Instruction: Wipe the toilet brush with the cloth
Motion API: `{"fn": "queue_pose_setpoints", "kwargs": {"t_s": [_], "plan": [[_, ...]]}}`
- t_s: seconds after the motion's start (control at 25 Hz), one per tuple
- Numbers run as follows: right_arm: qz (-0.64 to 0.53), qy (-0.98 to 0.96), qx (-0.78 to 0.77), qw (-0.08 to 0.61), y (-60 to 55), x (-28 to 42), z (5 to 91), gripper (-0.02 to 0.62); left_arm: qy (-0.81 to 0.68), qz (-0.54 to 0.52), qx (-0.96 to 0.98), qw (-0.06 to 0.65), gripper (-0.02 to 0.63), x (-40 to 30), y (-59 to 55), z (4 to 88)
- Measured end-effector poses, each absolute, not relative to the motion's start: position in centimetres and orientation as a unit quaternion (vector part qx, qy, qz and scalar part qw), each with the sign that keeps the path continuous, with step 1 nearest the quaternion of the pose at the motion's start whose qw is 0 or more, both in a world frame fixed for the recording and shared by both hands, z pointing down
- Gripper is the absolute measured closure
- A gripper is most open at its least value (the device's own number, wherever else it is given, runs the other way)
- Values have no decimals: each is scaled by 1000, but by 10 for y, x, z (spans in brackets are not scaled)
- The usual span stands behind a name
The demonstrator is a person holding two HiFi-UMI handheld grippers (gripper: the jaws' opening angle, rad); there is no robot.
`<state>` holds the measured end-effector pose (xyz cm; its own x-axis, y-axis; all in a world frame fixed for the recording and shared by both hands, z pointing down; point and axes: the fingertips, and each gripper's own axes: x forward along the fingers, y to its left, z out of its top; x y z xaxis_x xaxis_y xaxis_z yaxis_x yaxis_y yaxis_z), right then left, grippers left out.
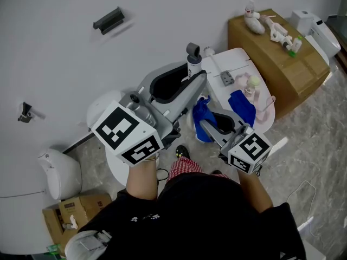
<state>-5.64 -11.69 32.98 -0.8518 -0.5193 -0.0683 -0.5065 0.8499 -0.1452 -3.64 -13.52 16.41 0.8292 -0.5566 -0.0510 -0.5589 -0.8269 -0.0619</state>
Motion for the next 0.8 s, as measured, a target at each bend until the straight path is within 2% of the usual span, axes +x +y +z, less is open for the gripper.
{"fn": "queue_pose_setpoints", "kwargs": {"t_s": [0.8], "plan": [[-89,962,-258,25,-114,-69,360,531,296,27,-954,43,505,-38,-132,158]]}}
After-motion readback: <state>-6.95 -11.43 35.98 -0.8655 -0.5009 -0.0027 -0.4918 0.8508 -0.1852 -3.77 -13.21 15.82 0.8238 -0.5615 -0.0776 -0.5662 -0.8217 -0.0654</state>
